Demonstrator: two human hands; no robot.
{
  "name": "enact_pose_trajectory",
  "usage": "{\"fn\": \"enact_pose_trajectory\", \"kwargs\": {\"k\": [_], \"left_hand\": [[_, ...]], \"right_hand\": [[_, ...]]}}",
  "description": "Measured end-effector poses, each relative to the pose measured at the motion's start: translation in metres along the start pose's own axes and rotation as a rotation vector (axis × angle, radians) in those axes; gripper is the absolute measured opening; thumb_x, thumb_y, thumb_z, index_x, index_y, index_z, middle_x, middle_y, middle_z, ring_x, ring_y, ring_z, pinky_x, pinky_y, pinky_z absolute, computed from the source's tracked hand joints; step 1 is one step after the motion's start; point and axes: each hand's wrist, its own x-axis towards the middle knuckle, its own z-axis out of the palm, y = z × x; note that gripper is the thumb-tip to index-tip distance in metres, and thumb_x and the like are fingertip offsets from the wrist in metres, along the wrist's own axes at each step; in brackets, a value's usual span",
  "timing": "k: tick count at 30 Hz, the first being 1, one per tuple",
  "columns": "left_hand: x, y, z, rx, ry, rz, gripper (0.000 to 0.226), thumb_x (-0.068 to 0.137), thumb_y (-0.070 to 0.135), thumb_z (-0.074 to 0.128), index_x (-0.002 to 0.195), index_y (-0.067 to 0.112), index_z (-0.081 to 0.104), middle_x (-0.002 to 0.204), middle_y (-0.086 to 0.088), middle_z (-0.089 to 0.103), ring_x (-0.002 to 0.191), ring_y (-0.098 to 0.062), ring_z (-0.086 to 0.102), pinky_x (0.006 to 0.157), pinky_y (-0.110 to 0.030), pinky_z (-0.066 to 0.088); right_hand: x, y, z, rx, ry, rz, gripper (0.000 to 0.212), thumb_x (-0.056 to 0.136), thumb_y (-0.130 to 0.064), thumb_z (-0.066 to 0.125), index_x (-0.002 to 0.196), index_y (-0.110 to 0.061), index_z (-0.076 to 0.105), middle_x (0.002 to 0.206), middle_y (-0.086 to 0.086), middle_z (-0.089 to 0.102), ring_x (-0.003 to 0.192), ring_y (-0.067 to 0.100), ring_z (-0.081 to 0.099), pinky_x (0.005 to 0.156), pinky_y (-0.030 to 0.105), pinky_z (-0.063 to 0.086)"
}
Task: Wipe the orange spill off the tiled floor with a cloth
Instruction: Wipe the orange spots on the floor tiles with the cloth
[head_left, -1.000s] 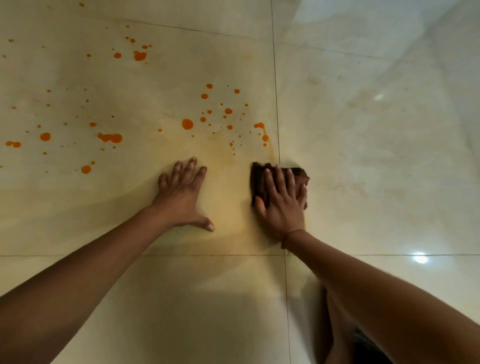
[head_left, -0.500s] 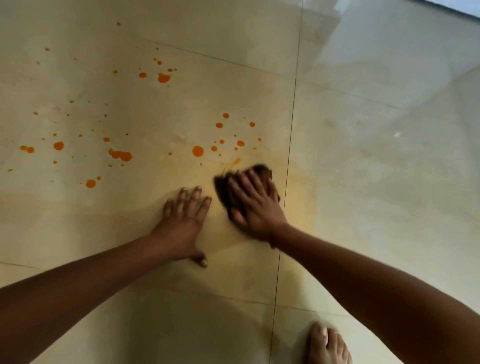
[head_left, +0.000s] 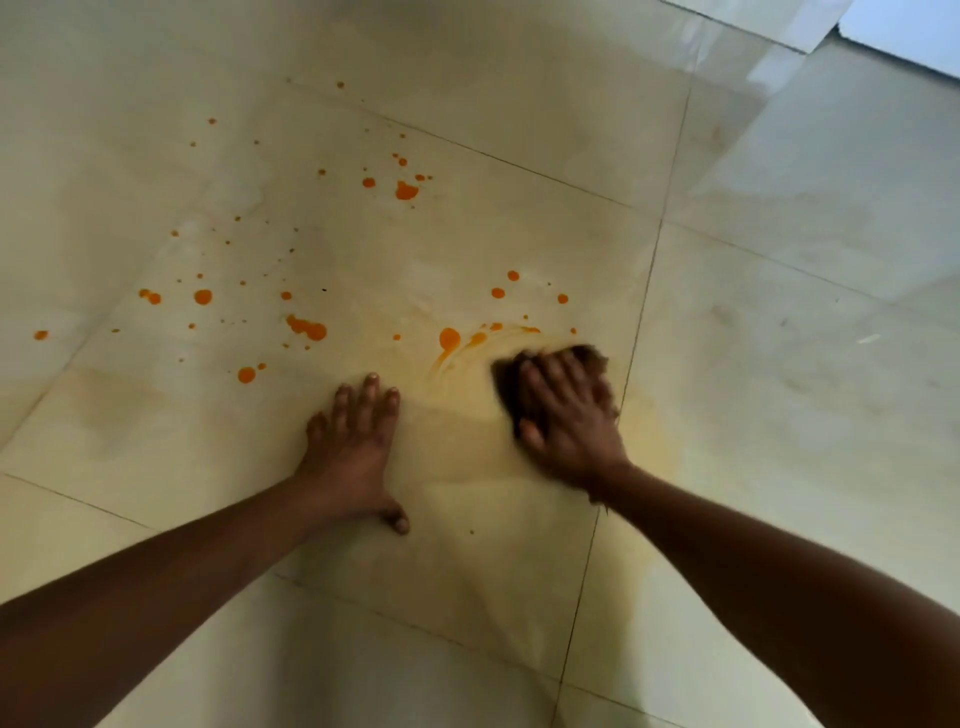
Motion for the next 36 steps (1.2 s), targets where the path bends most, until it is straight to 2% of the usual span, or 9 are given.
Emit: {"fn": "enact_pose_trajectory", "kwargs": {"k": [3,9,15,19,23,28,31,34,36], "left_hand": [[0.010,0.007,-0.004,0.002,-0.074,-0.028,0.161,0.044,0.063,0.084,0.143,0.015,-0.034,0.146,-0.016,-0.045,0.137,-0.046,-0.030,0.113,-0.065,0.004],[0.018,0.022,-0.014,0.002,-0.173,-0.093,0.165,0.045,0.050,0.091,0.138,0.008,-0.040,0.137,-0.023,-0.052,0.130,-0.054,-0.035,0.110,-0.069,0.005],[0.019,0.017,-0.008,-0.049,-0.135,-0.062,0.166,0.042,0.052,0.090,0.139,0.012,-0.038,0.142,-0.019,-0.049,0.132,-0.050,-0.036,0.111,-0.068,0.000],[0.017,0.004,0.001,-0.085,-0.044,-0.015,0.164,0.040,0.059,0.087,0.143,0.020,-0.034,0.146,-0.011,-0.046,0.136,-0.041,-0.036,0.113,-0.058,-0.006],[0.008,-0.001,0.004,-0.104,0.040,-0.003,0.161,0.042,0.069,0.080,0.145,0.013,-0.029,0.150,-0.008,-0.041,0.140,-0.032,-0.031,0.116,-0.048,-0.006],[0.012,-0.003,0.009,-0.143,0.085,-0.008,0.164,0.038,0.067,0.082,0.144,0.012,-0.031,0.148,-0.002,-0.043,0.140,-0.030,-0.032,0.116,-0.048,-0.008],[0.011,-0.004,0.010,-0.144,0.090,0.000,0.164,0.037,0.069,0.081,0.146,0.011,-0.027,0.144,0.000,-0.044,0.142,-0.030,-0.028,0.116,-0.048,-0.005],[0.010,-0.001,0.007,-0.153,0.115,-0.003,0.162,0.039,0.066,0.083,0.147,0.012,-0.025,0.145,-0.001,-0.043,0.143,-0.031,-0.027,0.117,-0.048,-0.004],[0.008,-0.002,0.004,-0.162,0.108,0.000,0.162,0.038,0.063,0.084,0.148,0.013,-0.024,0.150,-0.002,-0.039,0.143,-0.031,-0.027,0.117,-0.049,-0.005]], "right_hand": [[0.064,-0.020,-0.006,0.063,0.026,0.263,0.079,0.085,-0.059,0.027,0.155,-0.028,0.008,0.164,0.003,0.001,0.149,0.026,-0.009,0.116,0.058,-0.007],[-0.013,-0.036,0.007,-0.009,-0.054,-0.258,0.074,0.089,-0.056,0.037,0.154,-0.028,0.018,0.162,0.003,0.014,0.150,0.025,0.001,0.115,0.063,0.011],[0.123,0.017,-0.027,0.108,0.046,0.327,0.078,0.087,-0.056,0.034,0.155,-0.027,0.009,0.164,0.003,0.003,0.149,0.025,-0.007,0.117,0.057,-0.004],[0.121,-0.072,-0.005,0.072,0.018,-0.069,0.078,0.081,-0.053,0.036,0.152,-0.025,0.023,0.161,0.005,0.018,0.149,0.028,0.007,0.114,0.063,0.009],[0.020,-0.028,0.006,-0.026,-0.023,-0.451,0.073,0.086,-0.056,0.043,0.152,-0.027,0.027,0.159,0.003,0.026,0.148,0.027,0.014,0.110,0.064,0.022],[0.132,-0.047,-0.015,0.023,0.017,0.021,0.077,0.083,-0.057,0.034,0.153,-0.028,0.020,0.162,0.004,0.017,0.149,0.028,0.005,0.115,0.061,0.008],[0.083,-0.102,0.010,0.040,0.013,-0.266,0.076,0.081,-0.054,0.039,0.150,-0.024,0.031,0.157,0.006,0.029,0.147,0.030,0.016,0.111,0.064,0.018],[0.014,-0.055,0.011,-0.020,-0.014,-0.526,0.074,0.083,-0.054,0.046,0.150,-0.026,0.032,0.157,0.004,0.031,0.147,0.028,0.021,0.110,0.063,0.023],[0.044,-0.036,0.003,-0.021,-0.016,-0.397,0.075,0.083,-0.055,0.045,0.151,-0.027,0.030,0.159,0.004,0.027,0.147,0.028,0.017,0.109,0.063,0.024]]}}
